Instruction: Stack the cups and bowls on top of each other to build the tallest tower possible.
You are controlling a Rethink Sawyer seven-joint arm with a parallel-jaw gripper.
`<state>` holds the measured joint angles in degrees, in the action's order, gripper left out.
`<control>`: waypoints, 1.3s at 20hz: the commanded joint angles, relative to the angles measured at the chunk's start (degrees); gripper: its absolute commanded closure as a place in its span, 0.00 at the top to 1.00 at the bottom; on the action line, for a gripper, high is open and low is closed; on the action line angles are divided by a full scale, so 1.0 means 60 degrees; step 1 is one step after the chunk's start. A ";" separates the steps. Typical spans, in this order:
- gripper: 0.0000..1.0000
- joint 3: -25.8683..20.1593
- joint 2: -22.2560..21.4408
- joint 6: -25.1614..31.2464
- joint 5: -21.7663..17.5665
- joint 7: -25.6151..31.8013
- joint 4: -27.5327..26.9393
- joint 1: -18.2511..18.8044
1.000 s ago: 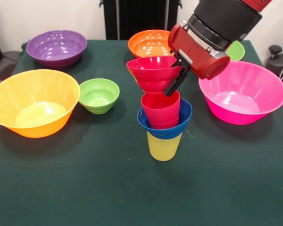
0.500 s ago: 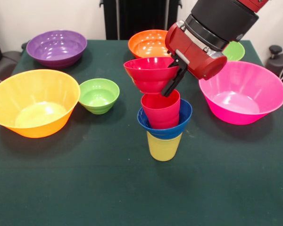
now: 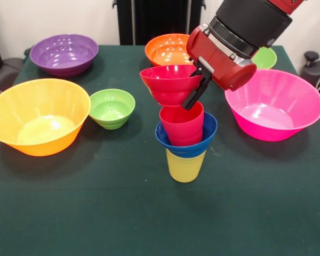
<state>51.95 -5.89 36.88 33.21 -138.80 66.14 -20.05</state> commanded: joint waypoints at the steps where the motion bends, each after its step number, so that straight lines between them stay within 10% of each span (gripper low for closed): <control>1: 0.00 -0.1714 0.0314 -0.0135 -0.0091 -0.1381 0.0243 -0.0080; 26: 0.00 -0.1901 0.0395 -0.0397 -0.0003 -0.1621 0.0265 -0.0107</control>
<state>49.93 -5.38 36.36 33.21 -138.80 66.16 -20.05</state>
